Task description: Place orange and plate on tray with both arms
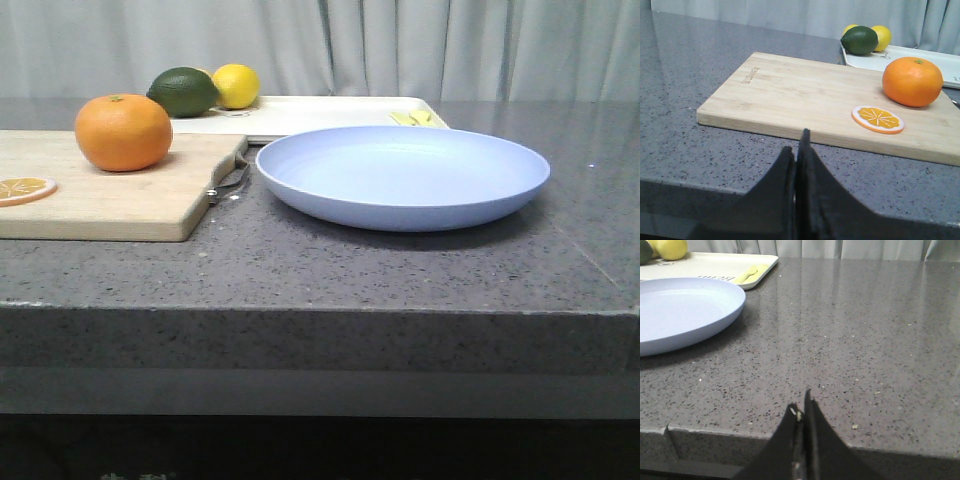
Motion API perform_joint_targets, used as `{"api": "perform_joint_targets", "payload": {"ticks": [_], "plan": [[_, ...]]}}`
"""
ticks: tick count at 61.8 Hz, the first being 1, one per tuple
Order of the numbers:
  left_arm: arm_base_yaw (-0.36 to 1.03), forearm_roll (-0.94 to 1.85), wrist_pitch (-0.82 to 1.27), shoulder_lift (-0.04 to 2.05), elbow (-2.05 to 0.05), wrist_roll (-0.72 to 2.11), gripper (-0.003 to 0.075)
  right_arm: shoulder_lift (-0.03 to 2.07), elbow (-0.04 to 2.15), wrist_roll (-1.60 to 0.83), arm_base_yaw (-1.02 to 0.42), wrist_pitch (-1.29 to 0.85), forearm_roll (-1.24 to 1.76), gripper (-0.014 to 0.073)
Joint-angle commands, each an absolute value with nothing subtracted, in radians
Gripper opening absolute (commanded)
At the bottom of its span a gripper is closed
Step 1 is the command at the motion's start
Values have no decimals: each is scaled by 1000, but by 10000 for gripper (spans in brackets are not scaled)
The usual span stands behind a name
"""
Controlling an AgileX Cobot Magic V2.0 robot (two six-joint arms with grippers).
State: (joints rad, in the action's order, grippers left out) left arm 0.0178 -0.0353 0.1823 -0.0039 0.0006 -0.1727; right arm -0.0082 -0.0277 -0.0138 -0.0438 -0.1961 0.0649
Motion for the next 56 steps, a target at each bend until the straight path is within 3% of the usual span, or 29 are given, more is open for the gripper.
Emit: {"api": "perform_joint_targets", "payload": {"ticks": [1, 36, 56], "plan": [[15, -29, 97, -24, 6, -180, -18, -32, -24, -24, -41, -116, 68, -111], [15, -29, 83, -24, 6, -180, -18, -32, -24, -24, -41, -112, 68, -111], [15, -42, -132, -24, -16, -180, -18, -32, 56, -24, -41, -74, 68, -111]]}}
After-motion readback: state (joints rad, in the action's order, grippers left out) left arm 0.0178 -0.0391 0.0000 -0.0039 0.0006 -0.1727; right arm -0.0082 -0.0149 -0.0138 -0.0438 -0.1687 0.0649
